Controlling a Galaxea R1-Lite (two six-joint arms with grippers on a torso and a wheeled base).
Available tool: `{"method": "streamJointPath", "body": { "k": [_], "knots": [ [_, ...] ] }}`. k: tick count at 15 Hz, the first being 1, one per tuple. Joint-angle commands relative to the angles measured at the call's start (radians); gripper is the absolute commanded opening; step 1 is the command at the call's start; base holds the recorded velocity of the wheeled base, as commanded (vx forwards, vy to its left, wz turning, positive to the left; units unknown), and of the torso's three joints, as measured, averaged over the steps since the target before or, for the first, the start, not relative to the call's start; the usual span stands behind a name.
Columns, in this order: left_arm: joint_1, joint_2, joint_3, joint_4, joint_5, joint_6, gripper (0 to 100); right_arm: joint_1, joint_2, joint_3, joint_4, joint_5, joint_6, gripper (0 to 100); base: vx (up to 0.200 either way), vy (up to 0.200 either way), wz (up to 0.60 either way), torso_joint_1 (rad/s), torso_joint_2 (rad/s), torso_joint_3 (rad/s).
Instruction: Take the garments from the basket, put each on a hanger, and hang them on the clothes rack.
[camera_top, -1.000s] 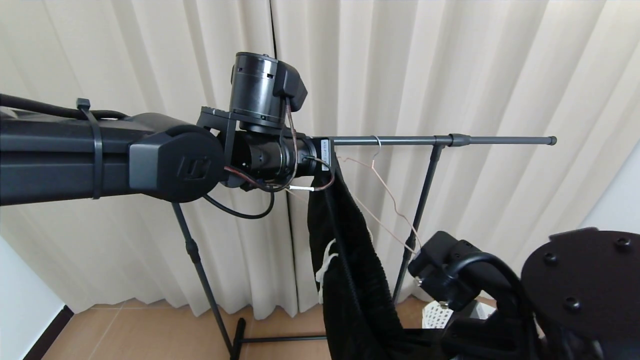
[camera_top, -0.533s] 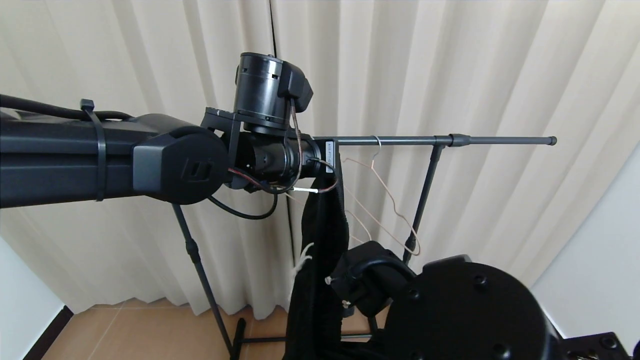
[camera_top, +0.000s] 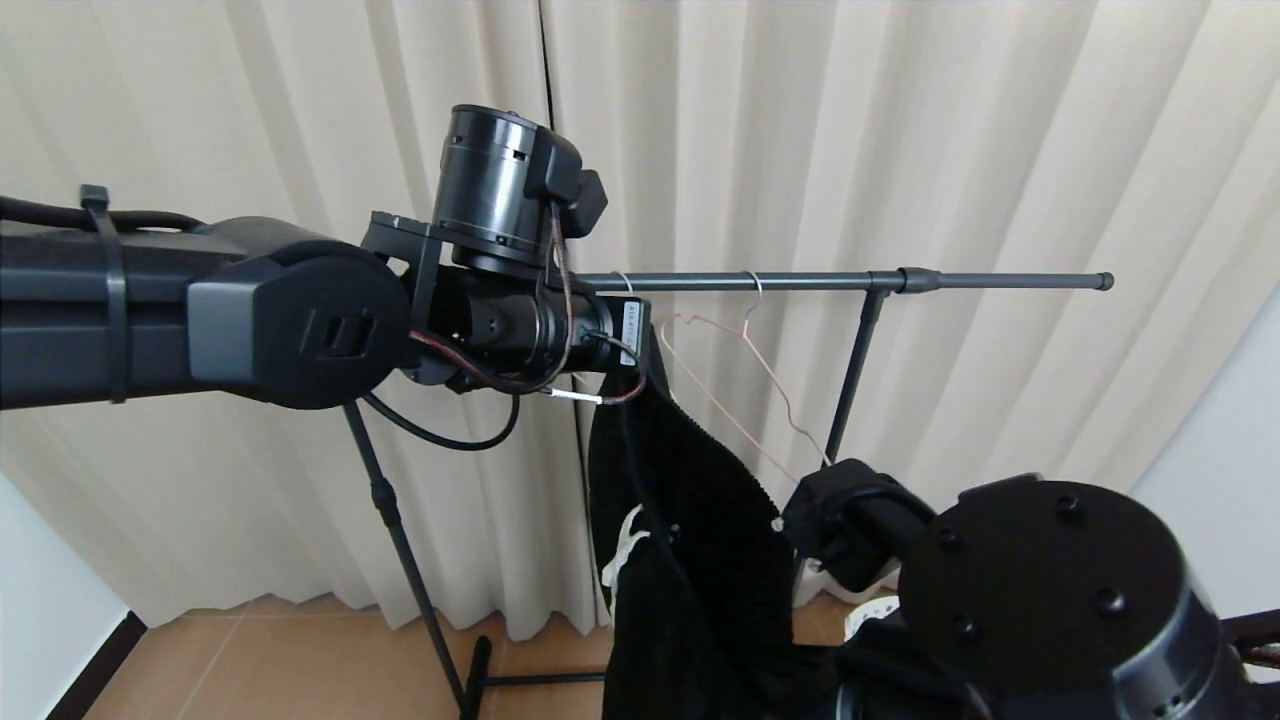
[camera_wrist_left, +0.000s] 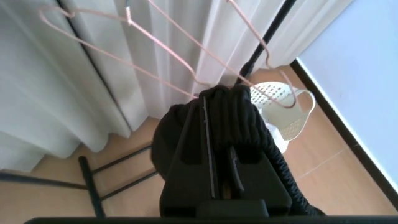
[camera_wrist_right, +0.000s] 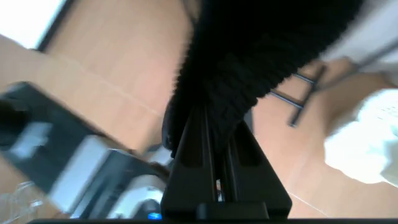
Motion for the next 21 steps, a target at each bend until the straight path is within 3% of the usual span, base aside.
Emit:
{"method": "streamJointPath", "body": {
  "k": [1,4,8,10,11,15,19,20,21],
  "knots": [
    [0.013,-0.095,0.058,0.039,0.005,0.015,0,-0.119,-0.091,0.029,0.023,-0.019,-0.039,0,0.000,0.000,0.00,0.000,0.00,0.000],
    [0.018,-0.201,0.149,0.139,0.005,0.034,0,-0.286,-0.062,-0.002,0.009,-0.017,-0.169,0,0.000,0.000,0.00,0.000,0.00,0.000],
    [0.019,-0.287,0.282,0.203,0.013,0.047,0,-0.421,0.121,-0.217,0.015,-0.022,-0.201,0,0.000,0.000,0.00,0.000,0.00,0.000],
    [0.005,-0.313,0.360,0.228,0.037,0.064,0,-0.439,0.202,-0.340,0.015,-0.020,-0.197,0,0.000,0.000,0.00,0.000,0.00,0.000],
    [0.002,-0.315,0.368,0.230,0.039,0.064,0,-0.442,0.208,-0.347,0.015,-0.020,-0.195,0,0.000,0.000,0.00,0.000,0.00,0.000],
    [-0.136,-0.379,0.575,0.225,0.039,0.046,0,-0.452,0.357,-0.548,0.010,-0.025,-0.169,0,0.000,0.000,0.00,0.000,0.00,0.000],
    [-0.306,-0.330,0.578,0.219,0.025,-0.066,0,-0.452,0.424,-0.668,0.016,-0.027,-0.169,0,0.000,0.000,0.00,0.000,0.00,0.000],
    [-0.306,-0.330,0.578,0.219,0.025,-0.066,0,-0.452,0.424,-0.668,0.016,-0.027,-0.169,0,0.000,0.000,0.00,0.000,0.00,0.000],
    [-0.374,-0.279,0.529,0.219,0.016,-0.106,0,-0.447,0.440,-0.697,0.016,-0.027,-0.169,0,0.000,0.000,0.00,0.000,0.00,0.000]
  ]
}}
